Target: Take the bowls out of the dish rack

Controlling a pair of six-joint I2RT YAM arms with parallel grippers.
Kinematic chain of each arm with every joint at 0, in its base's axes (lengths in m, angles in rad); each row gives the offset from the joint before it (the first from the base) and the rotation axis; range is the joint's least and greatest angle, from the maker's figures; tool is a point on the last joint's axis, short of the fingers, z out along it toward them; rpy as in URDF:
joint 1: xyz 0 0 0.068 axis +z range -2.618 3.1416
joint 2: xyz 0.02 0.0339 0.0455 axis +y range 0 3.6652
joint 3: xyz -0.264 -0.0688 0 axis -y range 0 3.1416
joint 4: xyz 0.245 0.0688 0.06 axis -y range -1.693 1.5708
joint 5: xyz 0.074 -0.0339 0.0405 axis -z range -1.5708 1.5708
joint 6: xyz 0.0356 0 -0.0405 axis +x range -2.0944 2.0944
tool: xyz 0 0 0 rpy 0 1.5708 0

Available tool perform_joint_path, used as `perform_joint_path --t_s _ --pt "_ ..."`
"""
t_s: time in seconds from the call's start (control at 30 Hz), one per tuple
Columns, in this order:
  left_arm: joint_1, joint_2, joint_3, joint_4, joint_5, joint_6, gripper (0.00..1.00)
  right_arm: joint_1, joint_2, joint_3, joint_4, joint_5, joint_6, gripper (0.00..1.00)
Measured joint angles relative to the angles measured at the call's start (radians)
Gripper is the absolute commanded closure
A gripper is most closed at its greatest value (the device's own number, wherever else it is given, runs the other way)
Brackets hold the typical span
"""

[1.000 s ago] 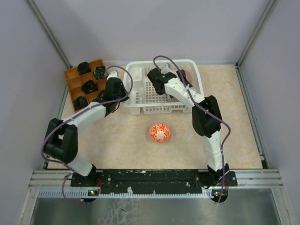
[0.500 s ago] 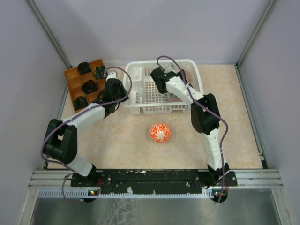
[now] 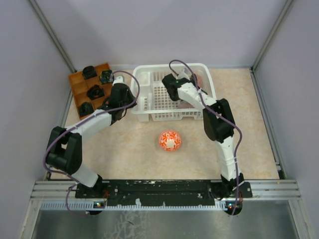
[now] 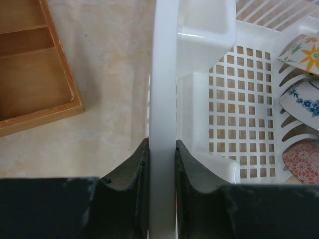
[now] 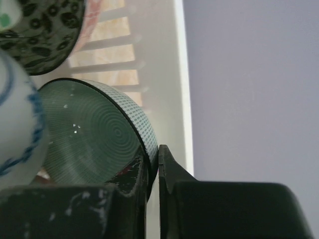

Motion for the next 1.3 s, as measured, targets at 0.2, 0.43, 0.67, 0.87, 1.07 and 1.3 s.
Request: perform_joint_path --t_s 0.2,0.43,0.67,0.87,1.07,1.3 --pt "0.003 0.0 0.0 0.0 0.005 0.0 0.9 -0.01 0.0 -0.011 0.02 0.075 -0.008 1.0" --pt "0.005 0.005 0.005 -0.001 0.013 0.0 0.9 -0.006 -0.004 -0.023 0.07 0.12 -0.08 1.0" --pt "0.012 0.023 0.023 -0.003 0.028 0.001 0.93 0.01 -0.054 -0.17 0.315 0.188 -0.282 1.0" --pt "0.016 0.027 0.027 -0.001 0.044 0.001 0.93 0.016 -0.096 -0.3 0.602 0.225 -0.528 1.0" --pt "0.017 0.042 0.042 0.0 0.052 0.001 0.93 0.025 -0.129 -0.476 1.138 0.255 -0.991 1.0" --pt "0.018 0.056 0.053 0.01 0.064 0.0 0.93 0.039 -0.048 -0.516 2.182 0.328 -1.887 1.0"
